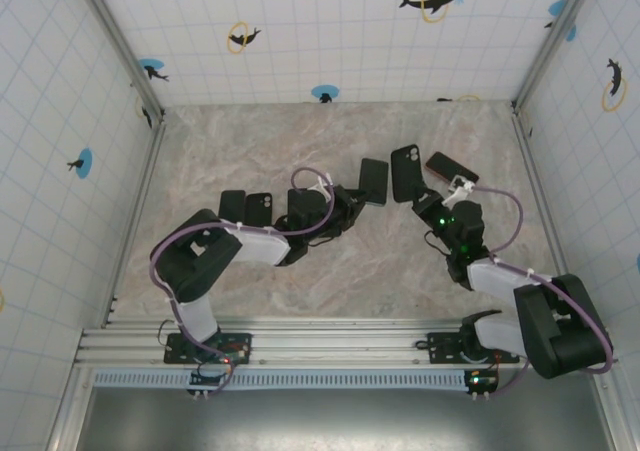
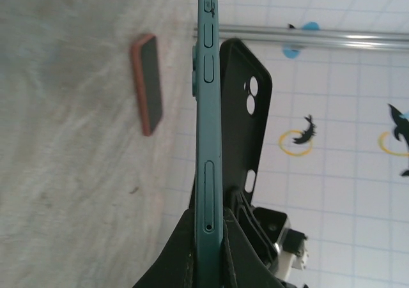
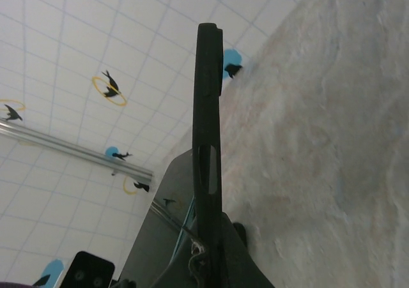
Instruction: Take the phone out of the phone case
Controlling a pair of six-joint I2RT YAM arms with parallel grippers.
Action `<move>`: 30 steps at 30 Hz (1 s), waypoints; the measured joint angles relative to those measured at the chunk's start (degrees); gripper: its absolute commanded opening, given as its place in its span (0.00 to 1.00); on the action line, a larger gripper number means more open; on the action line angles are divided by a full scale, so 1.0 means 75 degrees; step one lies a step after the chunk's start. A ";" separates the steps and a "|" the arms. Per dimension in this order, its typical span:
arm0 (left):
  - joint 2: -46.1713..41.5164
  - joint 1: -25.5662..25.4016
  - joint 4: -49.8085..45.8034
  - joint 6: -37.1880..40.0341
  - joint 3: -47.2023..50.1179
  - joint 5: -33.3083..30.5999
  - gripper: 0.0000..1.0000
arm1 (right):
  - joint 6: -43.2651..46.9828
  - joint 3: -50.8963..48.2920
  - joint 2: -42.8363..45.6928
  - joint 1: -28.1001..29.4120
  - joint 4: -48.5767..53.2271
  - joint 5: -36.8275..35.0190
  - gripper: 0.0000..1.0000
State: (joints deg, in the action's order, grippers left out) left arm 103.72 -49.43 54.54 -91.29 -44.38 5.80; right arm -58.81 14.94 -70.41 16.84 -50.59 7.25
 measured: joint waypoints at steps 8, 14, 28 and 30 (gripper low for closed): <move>0.0557 0.0009 0.0055 -0.0029 0.0169 -0.0312 0.00 | -0.0189 -0.0516 0.0230 -0.0102 0.0181 0.0050 0.00; 0.0947 0.0006 0.0166 -0.0035 0.0216 -0.0449 0.00 | -0.0265 -0.0667 0.0329 -0.0128 0.0187 0.0181 0.00; 0.1530 0.0006 0.0160 -0.0233 -0.0012 -0.0498 0.00 | -0.0423 -0.0863 0.0344 -0.0204 0.0189 0.0338 0.00; 0.1556 0.0006 0.0154 -0.0239 -0.0067 -0.0498 0.00 | -0.0440 -0.0874 0.0344 -0.0204 0.0189 0.0364 0.00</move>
State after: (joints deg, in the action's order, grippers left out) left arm 115.39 -49.39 55.70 -93.08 -44.88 2.07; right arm -62.11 8.38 -67.83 15.31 -49.17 9.98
